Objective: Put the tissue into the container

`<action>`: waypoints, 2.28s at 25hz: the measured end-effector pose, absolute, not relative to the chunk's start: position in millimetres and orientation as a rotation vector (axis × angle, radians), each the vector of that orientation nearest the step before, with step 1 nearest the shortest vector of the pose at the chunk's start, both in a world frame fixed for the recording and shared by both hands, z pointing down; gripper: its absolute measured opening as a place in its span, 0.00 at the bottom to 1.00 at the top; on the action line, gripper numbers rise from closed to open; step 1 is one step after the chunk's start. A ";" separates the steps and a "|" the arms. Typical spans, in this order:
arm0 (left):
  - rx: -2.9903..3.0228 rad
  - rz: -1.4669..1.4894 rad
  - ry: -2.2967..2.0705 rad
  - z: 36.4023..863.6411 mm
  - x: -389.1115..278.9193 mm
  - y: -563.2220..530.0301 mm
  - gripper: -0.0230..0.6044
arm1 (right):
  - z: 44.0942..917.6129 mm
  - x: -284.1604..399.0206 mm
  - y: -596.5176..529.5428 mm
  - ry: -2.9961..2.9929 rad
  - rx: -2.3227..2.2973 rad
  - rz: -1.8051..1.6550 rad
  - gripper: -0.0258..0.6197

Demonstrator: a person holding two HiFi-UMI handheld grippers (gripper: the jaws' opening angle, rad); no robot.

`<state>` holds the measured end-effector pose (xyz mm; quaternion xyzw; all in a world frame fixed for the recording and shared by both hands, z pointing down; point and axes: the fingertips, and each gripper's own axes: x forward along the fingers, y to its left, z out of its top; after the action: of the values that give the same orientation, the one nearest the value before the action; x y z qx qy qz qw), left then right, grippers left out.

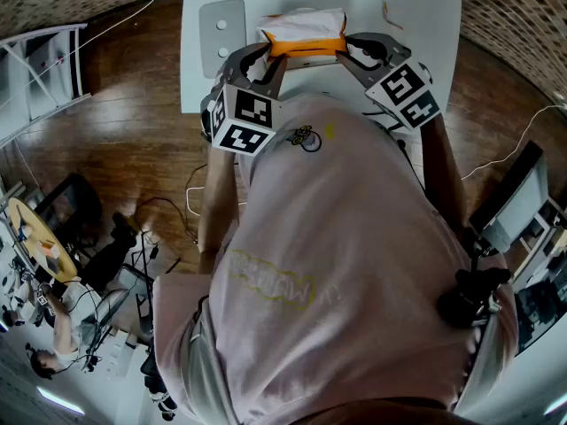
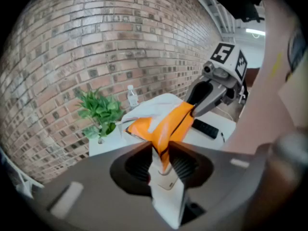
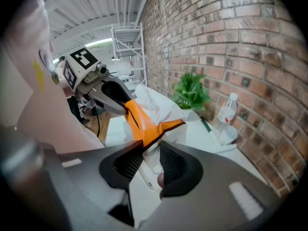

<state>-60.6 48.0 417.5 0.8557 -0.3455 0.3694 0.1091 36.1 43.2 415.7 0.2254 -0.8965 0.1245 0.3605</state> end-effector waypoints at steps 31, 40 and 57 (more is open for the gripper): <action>2.385 1.384 -0.906 555.5 -54.2 69.8 0.25 | 531.7 46.9 58.0 -2.317 0.616 0.337 0.28; 2.499 0.100 -1.406 301.0 -136.0 32.3 0.37 | 350.4 104.8 23.4 -2.764 1.113 0.573 0.53; 2.804 -0.384 -1.708 138.9 -154.1 43.0 0.25 | 258.7 161.2 8.2 -2.793 1.822 0.251 0.26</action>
<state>-154.1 43.0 138.9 0.8454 -0.5150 -0.1159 -0.0820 161.2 8.2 258.7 0.5420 -0.8309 0.0748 -0.1010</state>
